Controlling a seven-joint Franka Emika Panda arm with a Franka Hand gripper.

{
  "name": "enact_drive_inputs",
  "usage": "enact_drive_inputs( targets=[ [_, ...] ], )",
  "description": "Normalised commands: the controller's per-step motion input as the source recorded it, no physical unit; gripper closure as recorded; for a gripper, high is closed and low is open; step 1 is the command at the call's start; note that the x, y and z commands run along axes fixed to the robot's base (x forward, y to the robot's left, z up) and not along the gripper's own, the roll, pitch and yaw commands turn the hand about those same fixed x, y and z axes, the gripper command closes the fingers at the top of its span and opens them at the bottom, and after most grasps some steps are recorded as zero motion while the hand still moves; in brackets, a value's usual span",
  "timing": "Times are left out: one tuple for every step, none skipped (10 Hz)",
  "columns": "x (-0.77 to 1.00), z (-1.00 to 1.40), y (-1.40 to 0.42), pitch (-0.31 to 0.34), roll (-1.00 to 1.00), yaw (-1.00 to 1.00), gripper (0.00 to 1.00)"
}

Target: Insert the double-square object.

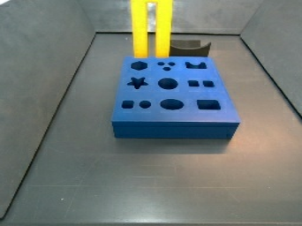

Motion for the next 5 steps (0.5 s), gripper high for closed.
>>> enact_drive_inputs(
  targets=[
    [0.11, -0.25, 0.06, 0.0, 0.09, 0.0, 1.0],
    [0.28, -0.39, 0.21, 0.0, 0.13, -0.03, 1.0],
    [0.39, -0.45, 0.25, 0.0, 0.15, -0.07, 1.0],
    [0.49, -0.48, 0.25, 0.0, 0.18, -0.11, 1.0],
    [0.61, -0.44, 0.2, 0.0, 0.18, -0.14, 1.0]
  ],
)
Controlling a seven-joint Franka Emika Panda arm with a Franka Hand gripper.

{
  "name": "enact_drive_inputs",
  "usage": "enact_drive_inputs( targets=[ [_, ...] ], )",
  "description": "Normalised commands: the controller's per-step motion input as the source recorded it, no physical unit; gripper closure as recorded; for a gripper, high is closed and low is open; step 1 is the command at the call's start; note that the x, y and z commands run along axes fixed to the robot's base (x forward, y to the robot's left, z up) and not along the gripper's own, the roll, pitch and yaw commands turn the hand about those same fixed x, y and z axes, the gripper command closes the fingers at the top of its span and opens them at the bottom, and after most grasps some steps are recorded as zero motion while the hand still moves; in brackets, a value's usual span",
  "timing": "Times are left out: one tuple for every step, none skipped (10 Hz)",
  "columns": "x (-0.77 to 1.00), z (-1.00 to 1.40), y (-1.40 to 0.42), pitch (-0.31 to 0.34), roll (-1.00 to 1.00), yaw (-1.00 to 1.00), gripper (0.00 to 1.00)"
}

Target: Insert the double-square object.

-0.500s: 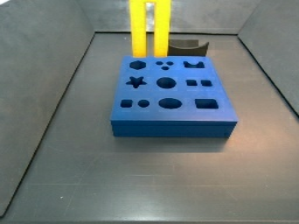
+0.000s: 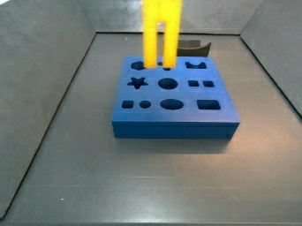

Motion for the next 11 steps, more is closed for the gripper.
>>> enact_drive_inputs(
  targets=[
    [0.83, -0.3, 0.19, 0.0, 0.09, -0.18, 1.0],
    [1.0, -0.08, 0.27, 0.0, 0.0, -0.22, 1.0],
    [1.0, -0.06, 0.32, 0.0, 0.0, -0.2, 1.0],
    [1.0, -0.05, 0.31, 0.0, 0.0, -0.19, 1.0],
    [1.0, -0.06, 0.31, 0.0, -0.03, -0.08, 1.0],
    [1.0, -0.09, 0.19, 0.0, -0.01, -0.05, 1.0],
    [1.0, -0.18, 0.12, 0.0, 0.0, -0.06, 1.0],
    [1.0, -0.24, 0.07, 0.0, 0.01, 0.0, 1.0],
    [1.0, -0.23, 0.03, 0.0, 0.04, 0.0, 1.0],
    [1.0, -0.23, 0.0, 0.0, 0.06, 0.0, 1.0],
    [1.0, -0.26, 0.0, 0.0, 0.1, 0.0, 1.0]
  ],
)
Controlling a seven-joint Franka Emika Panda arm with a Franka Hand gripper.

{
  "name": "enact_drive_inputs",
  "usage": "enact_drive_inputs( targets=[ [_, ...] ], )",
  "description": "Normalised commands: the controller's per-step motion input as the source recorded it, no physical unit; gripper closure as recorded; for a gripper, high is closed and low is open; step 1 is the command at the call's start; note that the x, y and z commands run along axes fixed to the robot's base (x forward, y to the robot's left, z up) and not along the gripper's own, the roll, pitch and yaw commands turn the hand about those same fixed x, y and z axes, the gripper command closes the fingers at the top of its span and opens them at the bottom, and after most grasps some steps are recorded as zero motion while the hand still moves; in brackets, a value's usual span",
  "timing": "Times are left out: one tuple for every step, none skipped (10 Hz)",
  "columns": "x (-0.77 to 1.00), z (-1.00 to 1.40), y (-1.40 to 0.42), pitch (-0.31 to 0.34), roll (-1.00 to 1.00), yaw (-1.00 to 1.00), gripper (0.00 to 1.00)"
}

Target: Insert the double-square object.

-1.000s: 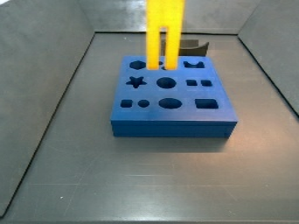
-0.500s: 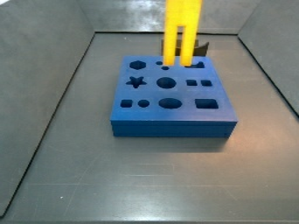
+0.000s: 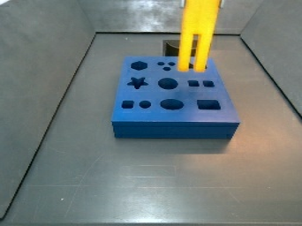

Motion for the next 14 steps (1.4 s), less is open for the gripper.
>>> enact_drive_inputs(
  targets=[
    [1.0, -0.34, 0.0, 0.02, 0.24, 0.0, 1.0],
    [1.0, -0.31, -0.01, 0.01, 0.22, 0.0, 1.0],
    [1.0, -0.23, 0.0, 0.04, 0.21, 0.0, 1.0],
    [0.86, -0.12, -0.05, 0.054, 0.19, 0.14, 1.0],
    [0.59, -0.03, -0.13, 0.077, 0.16, 0.22, 1.0],
    [0.32, 0.0, -0.12, 0.06, 0.05, 0.29, 1.0],
    [0.23, -0.01, -0.09, 0.003, 0.04, 0.28, 1.0],
    [0.1, -0.07, 0.0, 0.003, 0.08, 0.23, 1.0],
    [0.0, -0.06, 0.0, 0.0, 0.04, 0.14, 1.0],
    [0.0, -0.09, 0.0, 0.0, 0.04, 0.08, 1.0],
    [-0.12, -0.09, 0.0, -0.017, 0.02, 0.07, 1.0],
    [-0.15, -0.05, 0.0, -0.033, 0.0, 0.03, 1.0],
    [-0.14, -0.06, -0.02, -0.04, 0.02, 0.02, 1.0],
    [-0.15, -0.06, -0.06, -0.046, 0.0, 0.05, 1.0]
  ],
)
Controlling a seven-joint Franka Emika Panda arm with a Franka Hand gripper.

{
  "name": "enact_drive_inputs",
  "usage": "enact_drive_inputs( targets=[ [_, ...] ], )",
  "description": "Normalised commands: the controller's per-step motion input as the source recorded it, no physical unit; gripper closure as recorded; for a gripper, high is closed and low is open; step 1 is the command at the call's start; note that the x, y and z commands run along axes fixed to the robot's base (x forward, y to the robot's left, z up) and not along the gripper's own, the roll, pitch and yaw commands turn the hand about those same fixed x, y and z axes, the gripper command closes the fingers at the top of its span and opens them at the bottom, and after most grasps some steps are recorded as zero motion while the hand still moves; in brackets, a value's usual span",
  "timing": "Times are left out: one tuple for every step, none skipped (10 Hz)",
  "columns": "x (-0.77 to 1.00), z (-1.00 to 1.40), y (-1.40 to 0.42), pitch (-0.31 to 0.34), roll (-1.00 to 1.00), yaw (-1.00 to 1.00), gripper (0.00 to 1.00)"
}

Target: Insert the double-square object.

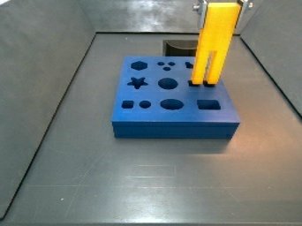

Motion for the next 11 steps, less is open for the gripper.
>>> enact_drive_inputs(
  targets=[
    [0.0, 0.0, -0.16, -0.021, 0.0, 0.15, 1.0],
    [0.05, -0.07, -0.13, -0.026, 0.01, 0.19, 1.0],
    [0.0, -0.18, 0.0, -0.037, 0.06, 0.17, 1.0],
    [-0.06, -0.18, 0.0, -0.016, 0.08, 0.06, 1.0],
    [-0.03, -0.13, 0.02, 0.0, 0.07, 0.03, 1.0],
    [0.0, -0.09, 0.02, 0.0, 0.06, 0.03, 1.0],
    [0.0, -0.04, 0.09, 0.0, 0.03, 0.0, 1.0],
    [0.06, -0.03, 0.16, 0.016, 0.02, 0.0, 1.0],
    [0.1, -0.03, 0.17, 0.026, 0.01, 0.0, 1.0],
    [0.0, -0.18, 0.02, 0.0, 0.05, 0.02, 1.0],
    [0.0, -0.18, 0.0, 0.0, 0.05, 0.03, 1.0]
  ],
)
